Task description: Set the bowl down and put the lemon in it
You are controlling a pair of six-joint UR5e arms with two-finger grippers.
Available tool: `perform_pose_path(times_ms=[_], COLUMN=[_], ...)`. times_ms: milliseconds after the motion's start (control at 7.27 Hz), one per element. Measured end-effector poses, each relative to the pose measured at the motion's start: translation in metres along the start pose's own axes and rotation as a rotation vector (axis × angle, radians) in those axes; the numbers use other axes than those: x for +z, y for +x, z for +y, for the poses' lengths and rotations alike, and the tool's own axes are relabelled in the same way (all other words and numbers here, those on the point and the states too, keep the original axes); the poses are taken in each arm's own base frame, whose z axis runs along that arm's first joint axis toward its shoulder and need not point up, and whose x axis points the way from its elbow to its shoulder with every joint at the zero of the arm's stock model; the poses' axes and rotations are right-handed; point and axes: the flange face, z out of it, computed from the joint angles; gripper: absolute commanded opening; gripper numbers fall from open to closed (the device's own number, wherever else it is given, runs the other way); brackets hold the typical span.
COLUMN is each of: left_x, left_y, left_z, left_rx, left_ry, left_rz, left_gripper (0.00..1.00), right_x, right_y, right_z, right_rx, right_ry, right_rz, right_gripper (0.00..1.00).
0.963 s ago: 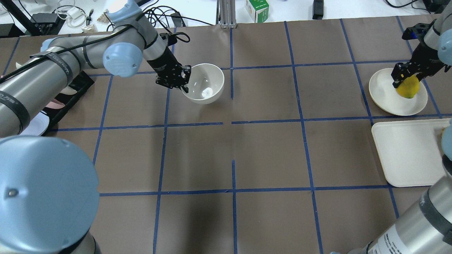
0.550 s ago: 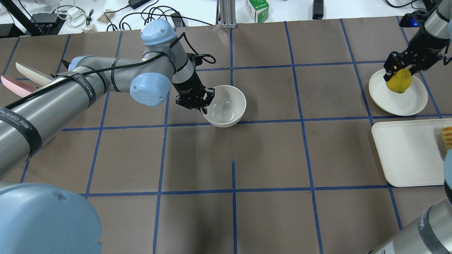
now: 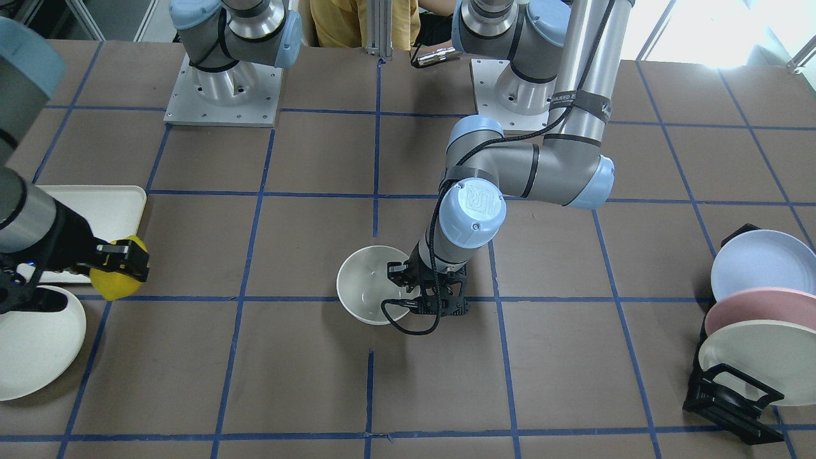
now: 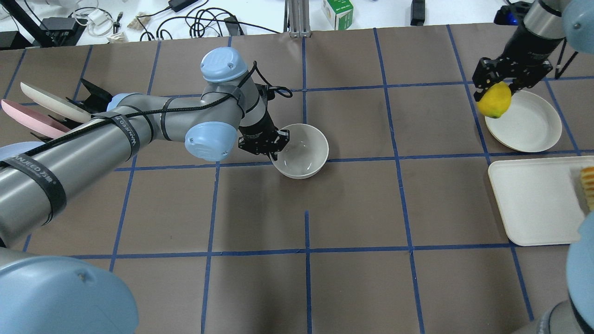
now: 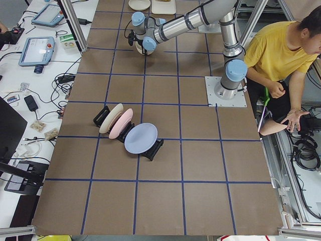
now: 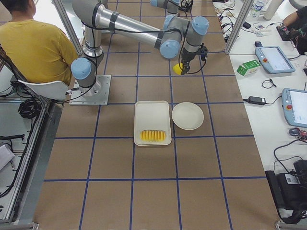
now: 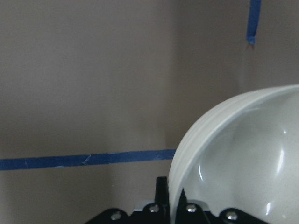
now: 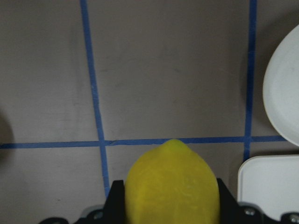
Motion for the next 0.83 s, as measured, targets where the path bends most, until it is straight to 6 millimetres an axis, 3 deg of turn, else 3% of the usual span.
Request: perform_pose_path(times_ms=[138,275,550,825], left_x=[-0.010,-0.036,-0.124,-0.224], left_y=[-0.003,-0.013,-0.038,-0.062], left_z=[-0.006,-0.016,-0.025,0.000], left_rx=[0.000,-0.014,0.009,0.089], left_ry=[0.031,0.062,0.032,-0.029], left_rz=[0.002,0.007,-0.024,-0.102], left_gripper=[1.00,1.00,1.00,1.00], right_x=[-0.005,-0.005,0.000,0.014], right_y=[-0.041,-0.078,-0.139,-0.193], right_z=[0.009,0.017,0.032,0.039], right_rx=[0.001,-0.007,-0.010,0.006], right_ry=[0.009,0.013,0.018,0.036], right_rz=[0.007,0.010,0.009,-0.039], right_gripper=[0.00,0.00,0.00,0.00])
